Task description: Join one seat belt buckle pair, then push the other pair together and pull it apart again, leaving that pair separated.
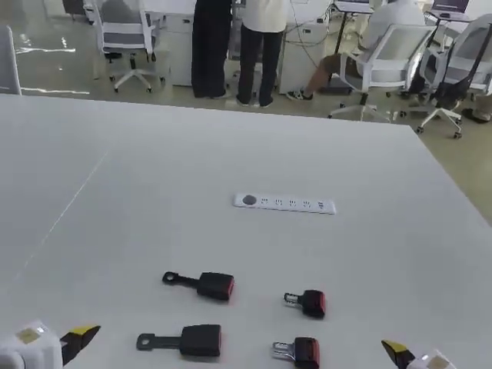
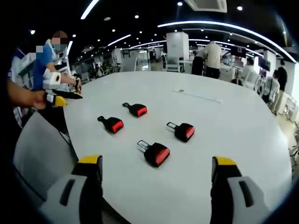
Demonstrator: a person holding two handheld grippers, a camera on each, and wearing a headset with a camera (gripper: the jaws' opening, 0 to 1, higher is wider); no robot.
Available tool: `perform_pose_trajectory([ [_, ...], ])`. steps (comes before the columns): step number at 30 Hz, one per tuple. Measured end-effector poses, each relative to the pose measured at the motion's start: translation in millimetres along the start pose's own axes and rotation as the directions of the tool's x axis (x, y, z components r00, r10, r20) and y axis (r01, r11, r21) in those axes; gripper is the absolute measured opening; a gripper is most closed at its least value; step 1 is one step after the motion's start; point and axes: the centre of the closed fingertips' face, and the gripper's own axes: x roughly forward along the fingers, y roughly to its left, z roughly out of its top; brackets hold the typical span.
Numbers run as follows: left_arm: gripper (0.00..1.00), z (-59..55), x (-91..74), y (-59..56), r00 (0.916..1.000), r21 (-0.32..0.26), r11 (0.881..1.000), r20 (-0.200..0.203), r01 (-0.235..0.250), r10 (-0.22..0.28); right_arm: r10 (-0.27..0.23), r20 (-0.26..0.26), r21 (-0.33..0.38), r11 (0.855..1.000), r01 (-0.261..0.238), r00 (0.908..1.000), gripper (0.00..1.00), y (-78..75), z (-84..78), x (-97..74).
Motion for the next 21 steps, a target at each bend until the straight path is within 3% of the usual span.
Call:
perform_pose_trajectory([
  [21,0.98,1.5,-1.7,-4.7,0.9999,0.023,1.0,-0.013,0.009,-0.009,0.02,-0.002,-0.012,1.0,-0.02,0.9998,0.98,2.2,3.6,2.0],
])
